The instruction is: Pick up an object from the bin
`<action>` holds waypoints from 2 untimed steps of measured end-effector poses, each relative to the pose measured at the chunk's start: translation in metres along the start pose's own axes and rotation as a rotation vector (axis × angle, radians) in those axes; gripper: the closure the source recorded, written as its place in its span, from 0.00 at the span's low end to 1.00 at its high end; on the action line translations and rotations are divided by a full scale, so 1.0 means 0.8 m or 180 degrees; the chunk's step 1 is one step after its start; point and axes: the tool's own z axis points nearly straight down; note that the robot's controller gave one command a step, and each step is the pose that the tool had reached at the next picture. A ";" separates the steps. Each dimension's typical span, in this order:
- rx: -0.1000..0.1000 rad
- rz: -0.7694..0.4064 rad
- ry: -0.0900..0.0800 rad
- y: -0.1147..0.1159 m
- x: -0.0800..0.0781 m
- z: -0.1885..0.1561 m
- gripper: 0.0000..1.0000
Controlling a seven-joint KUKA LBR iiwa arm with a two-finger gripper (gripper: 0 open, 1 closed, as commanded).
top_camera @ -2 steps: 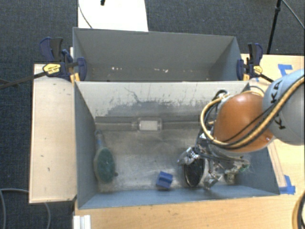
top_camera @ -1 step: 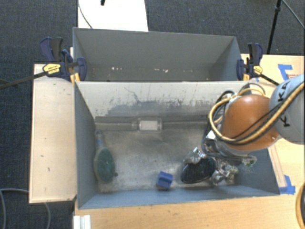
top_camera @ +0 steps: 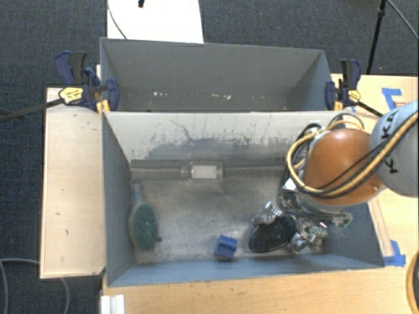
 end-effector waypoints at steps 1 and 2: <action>0.0007 -0.0002 -0.0002 -0.001 0.000 -0.001 1.00; 0.0001 0.0011 0.0003 -0.002 -0.001 -0.036 1.00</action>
Offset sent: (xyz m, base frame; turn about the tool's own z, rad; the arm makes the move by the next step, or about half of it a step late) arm 0.0000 0.0000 0.0000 0.0000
